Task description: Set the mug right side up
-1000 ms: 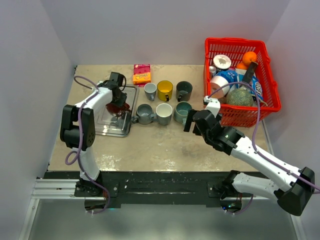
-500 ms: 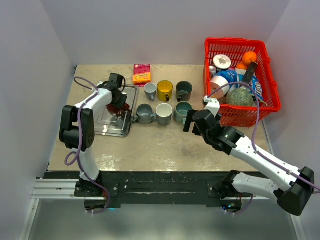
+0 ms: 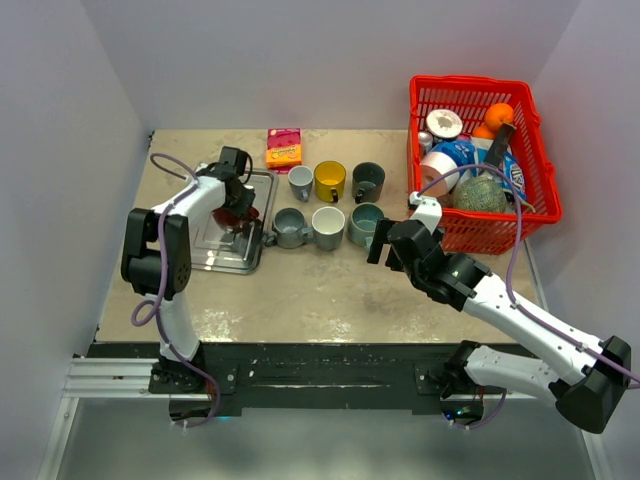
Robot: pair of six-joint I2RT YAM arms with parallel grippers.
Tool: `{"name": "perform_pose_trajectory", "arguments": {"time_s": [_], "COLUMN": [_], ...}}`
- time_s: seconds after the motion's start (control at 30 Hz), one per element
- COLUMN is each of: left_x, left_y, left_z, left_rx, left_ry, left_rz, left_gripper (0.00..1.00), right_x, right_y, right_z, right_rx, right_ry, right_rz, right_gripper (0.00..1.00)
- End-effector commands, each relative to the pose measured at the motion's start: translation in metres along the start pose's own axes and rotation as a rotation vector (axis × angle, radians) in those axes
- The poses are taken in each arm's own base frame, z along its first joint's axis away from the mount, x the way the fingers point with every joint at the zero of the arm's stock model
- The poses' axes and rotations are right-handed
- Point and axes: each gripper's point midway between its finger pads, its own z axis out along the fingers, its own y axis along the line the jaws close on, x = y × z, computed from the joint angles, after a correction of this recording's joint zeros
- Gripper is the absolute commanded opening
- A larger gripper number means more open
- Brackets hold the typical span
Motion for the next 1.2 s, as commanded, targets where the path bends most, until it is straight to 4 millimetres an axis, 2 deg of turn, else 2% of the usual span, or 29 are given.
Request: {"name": "perform_pose_trajectory", "arguments": {"time_s": [0.0, 0.07, 0.1, 0.3, 0.4, 0.43, 0.5, 0.53, 0.7, 0.73, 0.8, 0.83, 0.9, 0.97, 1.0, 1.03, 1.07, 1.1, 1.13, 1.17], "left_x": [-0.009, -0.011, -0.012, -0.021, -0.029, -0.035, -0.040, -0.042, -0.044, -0.041, -0.037, -0.033, -0.025, -0.016, -0.010, 0.001, 0.003, 0.011, 0.018, 0.020], "left_y": [-0.002, -0.002, -0.001, -0.002, -0.011, -0.018, -0.026, -0.033, -0.053, -0.058, -0.064, -0.068, -0.076, -0.088, -0.087, -0.089, -0.098, -0.095, -0.090, -0.088], "left_z": [0.004, 0.003, 0.002, -0.012, -0.029, -0.043, -0.055, -0.071, -0.114, -0.129, -0.145, -0.162, -0.182, -0.218, -0.227, -0.254, -0.278, -0.287, -0.312, -0.323], "left_rx": [-0.009, -0.012, -0.013, -0.004, 0.066, 0.111, 0.179, 0.230, 0.412, 0.466, 0.543, 0.606, 0.707, 0.872, 0.920, 1.036, 1.168, 1.233, 1.322, 1.373], "left_ry": [-0.032, -0.043, -0.047, -0.079, -0.105, -0.119, -0.135, -0.140, -0.137, -0.125, -0.108, -0.093, -0.067, -0.048, -0.032, 0.003, -0.019, -0.004, 0.007, 0.003], "left_rz": [0.017, 0.017, 0.018, 0.038, 0.069, 0.091, 0.112, 0.145, 0.245, 0.290, 0.328, 0.368, 0.418, 0.491, 0.516, 0.570, 0.608, 0.635, 0.664, 0.676], "left_gripper": [0.22, 0.10, 0.00, 0.00, 0.00, 0.00, 0.00, 0.00, 0.00, 0.00, 0.00, 0.00, 0.00, 0.00, 0.00, 0.00, 0.00, 0.00, 0.00, 0.00], "right_x": [-0.007, -0.007, -0.007, -0.009, -0.012, -0.013, -0.016, -0.015, -0.028, -0.031, -0.037, -0.041, -0.045, -0.052, -0.053, -0.056, -0.064, -0.063, -0.065, -0.070], "right_y": [-0.003, -0.003, -0.003, 0.000, 0.005, 0.007, 0.014, 0.019, 0.048, 0.054, 0.073, 0.080, 0.102, 0.125, 0.133, 0.141, 0.150, 0.159, 0.165, 0.172], "right_z": [-0.003, -0.003, -0.003, -0.004, -0.004, -0.004, -0.004, -0.005, -0.010, -0.013, -0.020, -0.024, -0.035, -0.051, -0.057, -0.062, -0.070, -0.078, -0.082, -0.087], "right_rx": [0.004, 0.004, 0.005, -0.008, -0.026, -0.035, -0.058, -0.088, -0.224, -0.256, -0.352, -0.390, -0.511, -0.645, -0.693, -0.733, -0.787, -0.850, -0.882, -0.921], "right_ry": [-0.032, -0.032, -0.031, -0.035, -0.037, -0.039, -0.041, -0.032, -0.058, -0.063, -0.070, -0.077, -0.074, -0.076, -0.071, -0.075, -0.098, -0.084, -0.086, -0.101], "right_rz": [0.035, 0.034, 0.034, 0.028, 0.025, 0.024, 0.015, 0.012, -0.004, -0.006, -0.015, -0.017, -0.024, -0.023, -0.026, -0.026, -0.022, -0.029, -0.025, -0.019], "right_gripper": [0.98, 0.98, 0.98, 0.98, 0.99, 0.99, 0.99, 0.99, 0.98, 0.98, 0.98, 0.98, 0.98, 0.98, 0.98, 0.98, 0.98, 0.98, 0.98, 0.98]}}
